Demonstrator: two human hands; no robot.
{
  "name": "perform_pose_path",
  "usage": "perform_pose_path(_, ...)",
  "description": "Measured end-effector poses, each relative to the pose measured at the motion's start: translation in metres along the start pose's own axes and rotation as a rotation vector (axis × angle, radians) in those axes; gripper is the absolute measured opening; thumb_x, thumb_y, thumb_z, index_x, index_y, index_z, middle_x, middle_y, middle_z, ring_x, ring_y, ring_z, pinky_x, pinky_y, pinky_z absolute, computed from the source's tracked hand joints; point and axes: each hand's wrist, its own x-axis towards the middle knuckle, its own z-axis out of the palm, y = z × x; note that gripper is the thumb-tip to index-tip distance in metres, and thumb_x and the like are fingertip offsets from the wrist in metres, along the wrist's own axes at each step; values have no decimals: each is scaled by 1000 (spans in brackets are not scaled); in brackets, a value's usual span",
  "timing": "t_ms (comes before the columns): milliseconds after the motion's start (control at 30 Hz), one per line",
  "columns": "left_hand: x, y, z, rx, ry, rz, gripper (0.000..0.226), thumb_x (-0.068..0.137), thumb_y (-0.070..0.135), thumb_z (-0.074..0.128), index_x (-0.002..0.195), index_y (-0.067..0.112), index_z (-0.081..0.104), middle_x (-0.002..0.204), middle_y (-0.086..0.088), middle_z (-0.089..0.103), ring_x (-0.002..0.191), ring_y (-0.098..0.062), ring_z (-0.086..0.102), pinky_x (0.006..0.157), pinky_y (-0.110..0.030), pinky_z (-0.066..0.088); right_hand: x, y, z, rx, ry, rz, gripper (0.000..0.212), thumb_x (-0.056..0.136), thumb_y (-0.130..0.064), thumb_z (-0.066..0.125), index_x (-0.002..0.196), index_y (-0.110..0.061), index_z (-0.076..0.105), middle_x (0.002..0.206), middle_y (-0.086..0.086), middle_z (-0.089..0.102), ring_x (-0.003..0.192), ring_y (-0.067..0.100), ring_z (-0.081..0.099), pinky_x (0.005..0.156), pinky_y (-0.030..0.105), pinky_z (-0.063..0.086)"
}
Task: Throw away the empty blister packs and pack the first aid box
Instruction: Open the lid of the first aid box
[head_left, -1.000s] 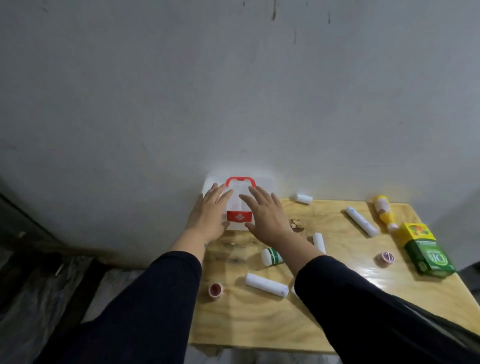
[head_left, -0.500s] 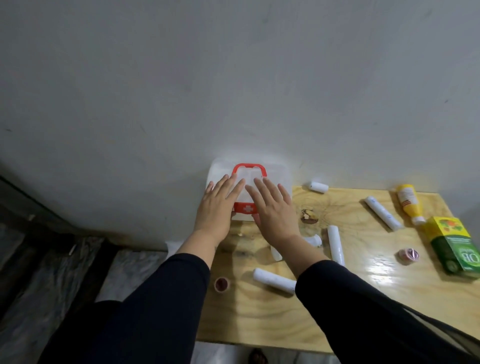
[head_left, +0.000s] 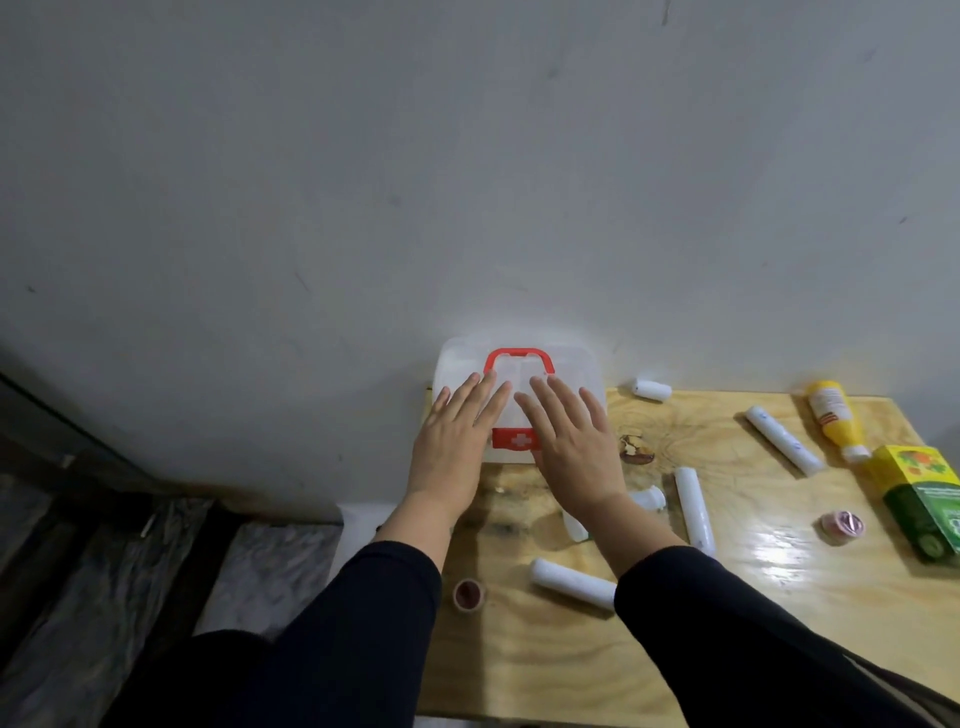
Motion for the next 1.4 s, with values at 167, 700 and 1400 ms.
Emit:
perform_pose_path(167,-1,-4,-1,-17,13,14,73,99,5,43,154,28,1,164,5,1,151,-14,-2,119,-31,-5,-6,2,-7,44,-1,-69,74,79,-31,63,144,-16,31,152,11,36,142,31,31,114,52,26)
perform_pose_path(700,8,-5,-26,-51,-60,70,74,96,11,54,154,28,11,163,6,10,150,-13,8,120,-30,8,1,12,-53,258,-145,-50,46,94,-23,49,140,-27,42,153,7,36,145,28,26,117,54,20)
perform_pose_path(1400,75,-16,-93,-52,-1,122,52,103,26,41,152,27,25,159,8,26,146,-10,24,116,-28,24,-2,34,-39,614,-371,626,70,98,-40,36,151,-11,1,161,7,-2,149,22,3,121,41,15)
